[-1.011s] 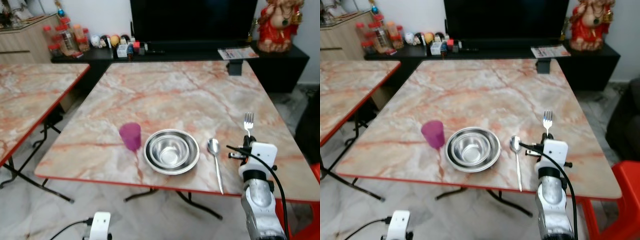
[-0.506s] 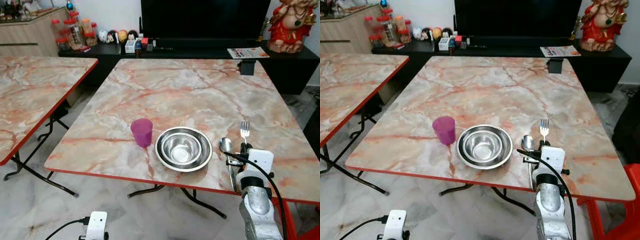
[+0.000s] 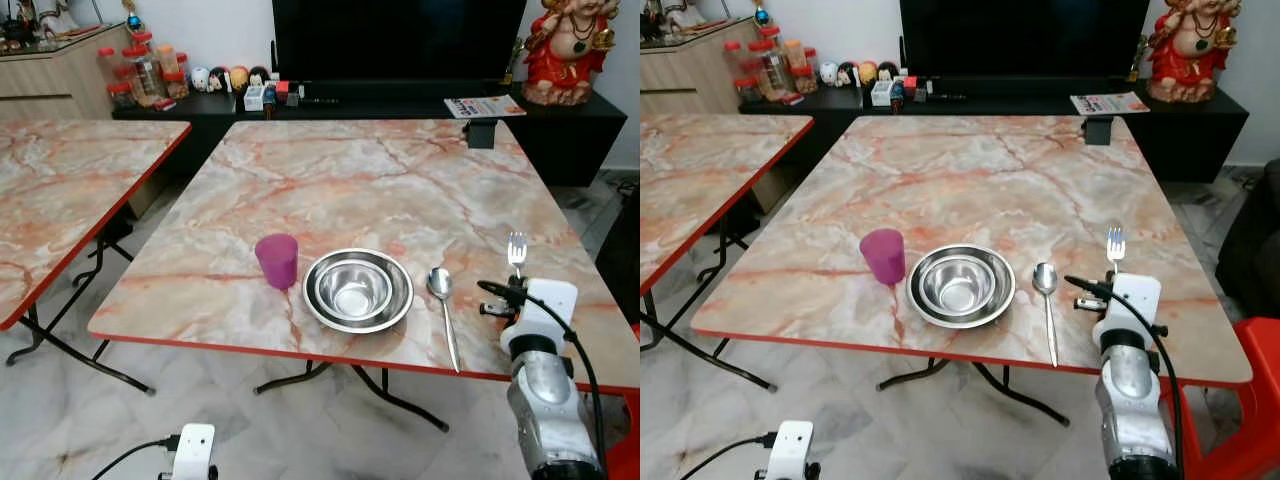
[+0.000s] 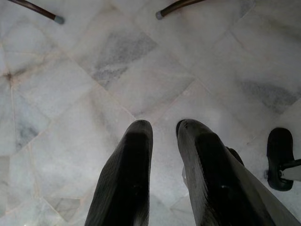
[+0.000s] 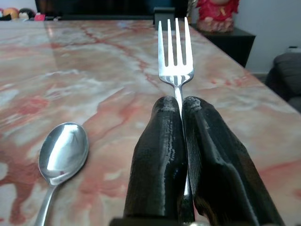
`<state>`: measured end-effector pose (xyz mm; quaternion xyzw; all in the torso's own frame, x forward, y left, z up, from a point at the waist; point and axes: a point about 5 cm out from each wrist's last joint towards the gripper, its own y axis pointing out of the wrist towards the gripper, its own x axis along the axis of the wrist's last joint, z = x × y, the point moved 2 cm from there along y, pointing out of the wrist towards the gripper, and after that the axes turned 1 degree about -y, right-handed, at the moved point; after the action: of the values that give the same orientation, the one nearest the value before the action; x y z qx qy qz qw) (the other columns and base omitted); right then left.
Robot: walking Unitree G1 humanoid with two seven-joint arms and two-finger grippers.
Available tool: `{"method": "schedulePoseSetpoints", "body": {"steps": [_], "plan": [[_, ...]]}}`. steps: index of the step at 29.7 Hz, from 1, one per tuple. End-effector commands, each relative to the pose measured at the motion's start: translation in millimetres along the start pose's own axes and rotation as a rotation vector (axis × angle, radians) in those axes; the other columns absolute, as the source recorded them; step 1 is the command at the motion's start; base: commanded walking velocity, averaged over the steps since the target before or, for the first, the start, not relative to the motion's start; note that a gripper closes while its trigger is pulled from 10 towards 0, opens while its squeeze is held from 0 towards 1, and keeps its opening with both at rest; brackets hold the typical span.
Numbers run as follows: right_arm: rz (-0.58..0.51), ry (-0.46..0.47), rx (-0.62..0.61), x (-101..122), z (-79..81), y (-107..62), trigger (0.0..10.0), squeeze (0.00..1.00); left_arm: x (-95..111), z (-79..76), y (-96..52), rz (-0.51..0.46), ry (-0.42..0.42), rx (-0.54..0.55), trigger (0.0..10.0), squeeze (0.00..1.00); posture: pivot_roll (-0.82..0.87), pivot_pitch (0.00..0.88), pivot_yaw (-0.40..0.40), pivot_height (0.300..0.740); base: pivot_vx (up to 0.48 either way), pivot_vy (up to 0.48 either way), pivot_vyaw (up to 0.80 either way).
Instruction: Setting the table
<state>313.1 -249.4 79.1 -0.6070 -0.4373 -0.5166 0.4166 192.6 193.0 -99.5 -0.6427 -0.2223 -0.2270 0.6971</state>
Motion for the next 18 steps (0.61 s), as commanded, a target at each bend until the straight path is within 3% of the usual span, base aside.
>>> {"method": "schedulePoseSetpoints", "body": {"steps": [1,11,18], "plan": [[0.022,0.009,0.025,0.1,3.5,3.9,10.0,0.0,0.1,3.1,-0.1,0.002,-0.002,0.008,10.0,0.0,-0.1,0.0,0.042,0.74,0.0,0.0,0.0],[0.105,0.044,0.134,-9.3,27.9,2.9,10.0,0.0,-3.8,4.5,-1.0,0.01,-0.012,0.013,10.0,0.0,-0.09,0.0,0.034,0.74,0.0,0.0,0.0],[0.134,0.046,0.124,-16.4,27.8,-3.4,10.0,0.0,-3.8,3.7,-0.8,0.013,-0.01,0.005,10.0,0.0,-0.1,0.0,0.04,0.74,0.0,0.0,0.0]]}}
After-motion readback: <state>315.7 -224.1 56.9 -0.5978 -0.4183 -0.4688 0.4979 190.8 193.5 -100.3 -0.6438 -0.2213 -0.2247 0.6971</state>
